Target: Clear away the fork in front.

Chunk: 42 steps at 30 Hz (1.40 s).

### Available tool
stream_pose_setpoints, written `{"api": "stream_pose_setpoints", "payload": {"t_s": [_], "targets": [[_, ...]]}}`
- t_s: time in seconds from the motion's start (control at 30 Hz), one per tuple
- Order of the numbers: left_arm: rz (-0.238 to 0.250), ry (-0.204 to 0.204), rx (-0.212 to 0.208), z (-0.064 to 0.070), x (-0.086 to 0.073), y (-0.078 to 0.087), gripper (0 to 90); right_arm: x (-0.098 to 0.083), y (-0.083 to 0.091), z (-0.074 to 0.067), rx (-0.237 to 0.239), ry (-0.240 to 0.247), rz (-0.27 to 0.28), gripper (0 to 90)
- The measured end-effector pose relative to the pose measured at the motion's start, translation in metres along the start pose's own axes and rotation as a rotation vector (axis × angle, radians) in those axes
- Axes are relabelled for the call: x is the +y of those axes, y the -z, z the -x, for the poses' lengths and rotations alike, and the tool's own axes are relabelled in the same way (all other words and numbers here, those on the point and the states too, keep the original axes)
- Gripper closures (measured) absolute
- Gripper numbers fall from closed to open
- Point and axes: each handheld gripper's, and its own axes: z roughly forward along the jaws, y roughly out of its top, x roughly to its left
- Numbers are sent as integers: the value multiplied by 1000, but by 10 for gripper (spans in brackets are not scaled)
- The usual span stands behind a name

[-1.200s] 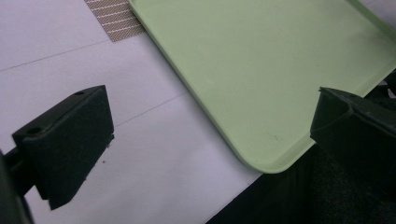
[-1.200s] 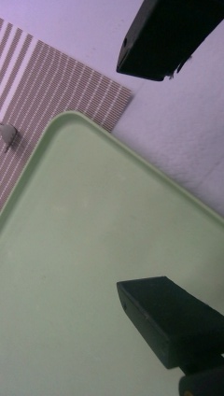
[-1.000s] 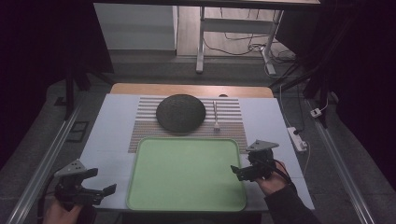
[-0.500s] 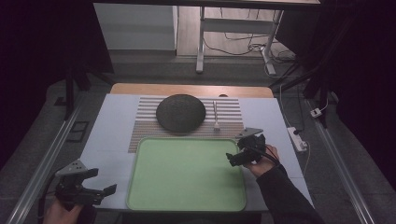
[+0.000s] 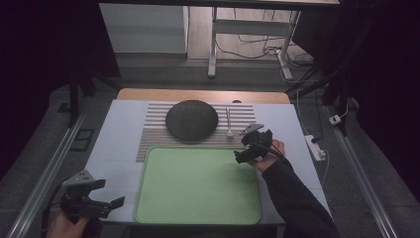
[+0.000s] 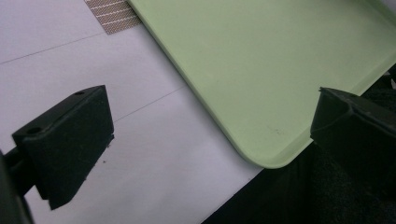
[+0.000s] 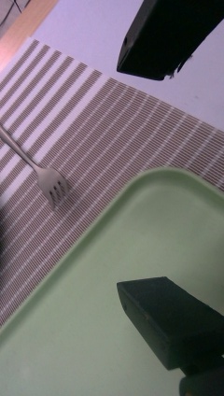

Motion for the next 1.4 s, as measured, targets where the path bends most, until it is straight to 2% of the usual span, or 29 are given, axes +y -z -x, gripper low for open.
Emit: {"api": "stream_pose_setpoints", "payload": {"t_s": [0.4, 0.5, 0.63, 0.7, 0.73, 0.83, 0.93, 0.97, 1.0, 1.03, 1.07, 1.1, 1.13, 1.23, 1.33, 1.37, 1.4], "targets": [[-4, -1, 0, 0, 0, 0, 0, 22, -27, 5, -30, 61, -21, 15], [-4, -1, -2, 0, 0, 0, 0, 30, -38, 4, -42, 101, -29, 49], [-3, 1, -2, 0, 0, 0, 0, 34, -46, 3, -51, 130, -43, 71], [-4, 0, -2, 0, 0, 0, 0, 35, -51, 3, -50, 144, -58, 103], [-5, -1, -2, 0, 0, 0, 0, 36, -55, 2, -53, 169, -67, 127], [-7, -3, 0, 0, 0, -1, 0, 36, -58, 0, -52, 185, -69, 163], [-8, -3, 0, 0, 0, -1, 0, 37, -63, -2, -50, 215, -80, 247], [-7, -3, 0, 0, 0, -1, 0, 37, -65, -4, -50, 243, -89, 305], [-7, -3, 0, 0, 0, -1, 0, 37, -65, -4, -50, 243, -89, 305], [-8, -3, 0, 0, 0, -1, 0, 37, -66, -5, -49, 252, -91, 346], [-8, -3, 0, 0, 0, -1, 0, 37, -69, -7, -40, 277, -104, 388], [-8, -2, -1, 0, 0, -1, 0, 36, -70, -8, -53, 289, -103, 431], [-8, -3, -1, 0, 0, -1, 0, 36, -70, -8, -53, 289, -103, 431], [-8, -5, -1, 0, 0, -1, 0, 36, -71, -10, -49, 317, -99, 547], [-9, -5, 0, 0, 0, -1, 0, 35, -71, -11, -44, 337, -99, 597], [-9, -6, 0, 0, 0, -1, 0, 35, -71, -14, -41, 365, -99, 680], [-9, -6, 0, 0, 0, -1, 0, 35, -71, -14, -41, 365, -99, 680]]}}
